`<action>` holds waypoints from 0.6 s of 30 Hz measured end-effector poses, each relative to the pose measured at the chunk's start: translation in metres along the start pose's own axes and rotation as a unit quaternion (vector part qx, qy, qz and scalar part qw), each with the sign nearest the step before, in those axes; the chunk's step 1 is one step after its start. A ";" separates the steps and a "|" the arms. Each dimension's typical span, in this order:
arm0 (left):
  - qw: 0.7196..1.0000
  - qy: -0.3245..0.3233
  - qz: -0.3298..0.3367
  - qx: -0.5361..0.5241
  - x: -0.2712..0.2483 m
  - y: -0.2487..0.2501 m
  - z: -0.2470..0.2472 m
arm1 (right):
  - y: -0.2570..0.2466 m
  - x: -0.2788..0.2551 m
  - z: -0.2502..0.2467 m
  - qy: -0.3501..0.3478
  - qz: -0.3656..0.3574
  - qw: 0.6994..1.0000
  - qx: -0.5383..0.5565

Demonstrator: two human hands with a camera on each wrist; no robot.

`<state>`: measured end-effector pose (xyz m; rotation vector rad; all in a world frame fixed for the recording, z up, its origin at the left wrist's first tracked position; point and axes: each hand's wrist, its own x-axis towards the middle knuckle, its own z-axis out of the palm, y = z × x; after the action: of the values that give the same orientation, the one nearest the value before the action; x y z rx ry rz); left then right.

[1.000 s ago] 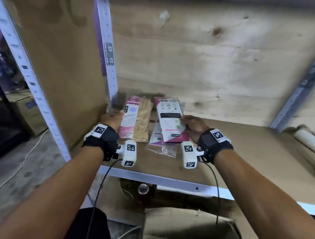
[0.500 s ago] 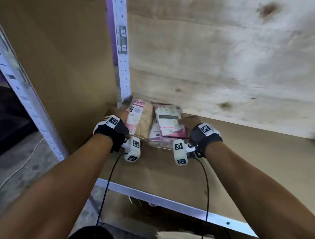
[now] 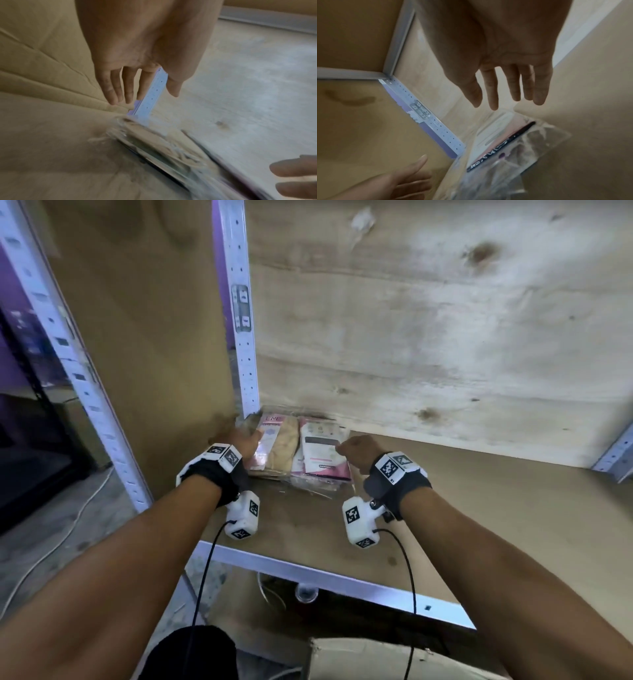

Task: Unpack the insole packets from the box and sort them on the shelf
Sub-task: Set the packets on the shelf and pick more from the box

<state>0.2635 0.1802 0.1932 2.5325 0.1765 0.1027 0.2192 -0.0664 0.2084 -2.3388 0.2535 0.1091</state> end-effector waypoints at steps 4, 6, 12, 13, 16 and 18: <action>0.997 0.047 0.060 -0.017 -0.055 0.015 -0.016 | 0.010 -0.063 -0.023 -0.038 -0.003 0.993 0.116; 0.989 0.039 0.099 -0.103 -0.087 0.025 -0.018 | 0.018 -0.101 -0.033 -0.068 -0.005 0.983 0.168; 0.959 -0.020 0.166 -0.229 -0.198 0.037 -0.007 | 0.056 -0.222 -0.048 -0.066 -0.043 0.987 0.141; 0.951 -0.036 0.171 -0.257 -0.214 0.038 -0.001 | 0.065 -0.239 -0.048 -0.070 -0.040 0.988 0.130; 0.934 -0.083 0.173 -0.302 -0.263 0.035 0.018 | 0.093 -0.282 -0.044 -0.093 -0.028 0.990 0.102; 0.932 -0.105 0.172 -0.302 -0.290 0.031 0.033 | 0.115 -0.304 -0.041 -0.095 -0.020 0.992 0.086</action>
<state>-0.0160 0.0929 0.1740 1.9130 -0.3410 0.0173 -0.1020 -0.1287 0.2042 -2.1439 0.1169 0.2777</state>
